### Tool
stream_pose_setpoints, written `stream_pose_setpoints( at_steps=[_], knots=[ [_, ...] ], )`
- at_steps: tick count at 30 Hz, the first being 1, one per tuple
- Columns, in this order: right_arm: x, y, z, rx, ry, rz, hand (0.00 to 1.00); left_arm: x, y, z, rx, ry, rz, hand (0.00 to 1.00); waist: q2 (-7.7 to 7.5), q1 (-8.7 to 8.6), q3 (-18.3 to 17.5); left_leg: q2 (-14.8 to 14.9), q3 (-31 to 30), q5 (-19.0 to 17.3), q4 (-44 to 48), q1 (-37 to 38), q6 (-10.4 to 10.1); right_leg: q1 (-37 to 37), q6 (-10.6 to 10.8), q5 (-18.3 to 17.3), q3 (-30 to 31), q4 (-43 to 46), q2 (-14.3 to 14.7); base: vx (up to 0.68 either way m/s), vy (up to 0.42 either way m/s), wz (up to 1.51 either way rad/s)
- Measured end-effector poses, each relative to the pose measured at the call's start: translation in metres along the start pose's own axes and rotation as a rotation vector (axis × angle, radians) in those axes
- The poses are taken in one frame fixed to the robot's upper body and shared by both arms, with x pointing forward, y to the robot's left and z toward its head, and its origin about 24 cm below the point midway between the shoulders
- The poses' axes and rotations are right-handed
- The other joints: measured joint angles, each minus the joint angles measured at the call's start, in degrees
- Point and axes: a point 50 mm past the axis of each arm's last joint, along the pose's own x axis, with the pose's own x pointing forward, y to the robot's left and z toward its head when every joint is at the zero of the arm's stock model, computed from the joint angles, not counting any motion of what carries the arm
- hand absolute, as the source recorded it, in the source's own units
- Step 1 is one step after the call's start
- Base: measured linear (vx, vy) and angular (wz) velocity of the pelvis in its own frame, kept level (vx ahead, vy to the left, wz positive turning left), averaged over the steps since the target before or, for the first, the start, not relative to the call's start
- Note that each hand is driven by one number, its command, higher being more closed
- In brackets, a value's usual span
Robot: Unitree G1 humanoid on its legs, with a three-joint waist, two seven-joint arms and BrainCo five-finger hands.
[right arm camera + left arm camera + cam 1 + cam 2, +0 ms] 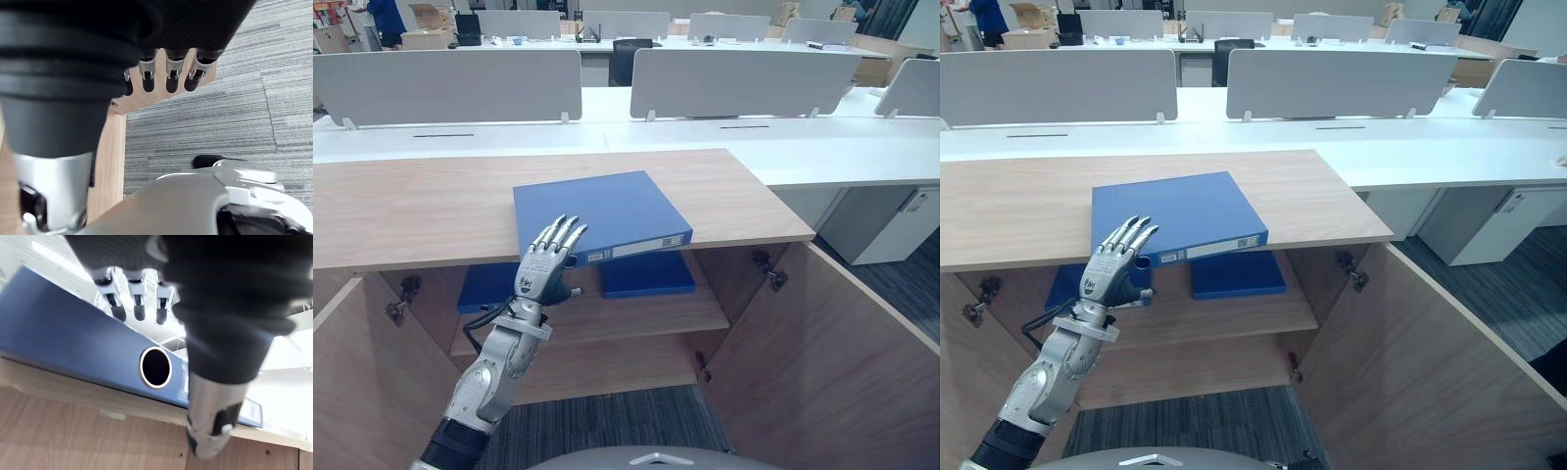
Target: Walk over to the cabinet, pick up the folder, carry it to the office cabinet, place the folder inside the office cabinet, then close the office cabinet door
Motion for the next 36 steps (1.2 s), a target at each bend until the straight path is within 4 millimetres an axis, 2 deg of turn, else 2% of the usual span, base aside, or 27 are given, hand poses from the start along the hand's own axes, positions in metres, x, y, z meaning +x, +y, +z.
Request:
stream_pose_setpoints(
  at_steps=[11,26,27,32,36],
  knots=[
    [0.000,0.000,0.001,0.000,-0.003,0.000,0.00,0.002,0.003,0.000,-0.003,0.028,0.048,0.00,-0.16,-0.05,0.17,0.08,0.01,-0.34,0.00,0.01,-0.27,0.11,-0.07,-0.04,0.00,0.02,0.09,0.00,0.000,0.00],
    [0.001,-0.002,0.003,0.026,-0.004,-0.008,0.00,0.002,0.008,-0.011,0.128,0.082,0.065,0.00,0.06,-0.19,1.20,0.11,0.15,-0.42,0.00,0.04,-0.31,0.27,-0.11,-0.05,0.01,-0.09,0.13,0.00,0.000,0.00],
    [0.001,-0.002,0.003,0.027,-0.004,-0.008,0.00,0.002,0.009,-0.013,0.139,0.093,0.070,1.00,0.08,-0.19,1.22,0.11,0.16,-0.42,0.00,0.05,-0.31,0.28,-0.11,-0.05,0.01,-0.10,0.14,0.00,0.000,0.00],
    [0.001,-0.002,0.002,0.029,-0.003,-0.008,0.00,0.000,0.009,-0.020,0.195,0.104,0.052,1.00,0.12,-0.20,1.24,0.12,0.18,-0.44,0.00,0.10,-0.32,0.36,-0.13,-0.03,0.02,-0.21,0.15,0.00,0.000,0.00],
    [0.001,-0.002,0.002,0.040,0.000,-0.010,0.00,0.002,0.016,-0.029,0.243,0.119,0.073,1.00,0.21,-0.23,1.29,0.15,0.30,-0.48,0.00,0.18,-0.35,0.43,-0.14,-0.02,0.05,-0.59,0.16,0.00,0.000,0.00]
  ],
)
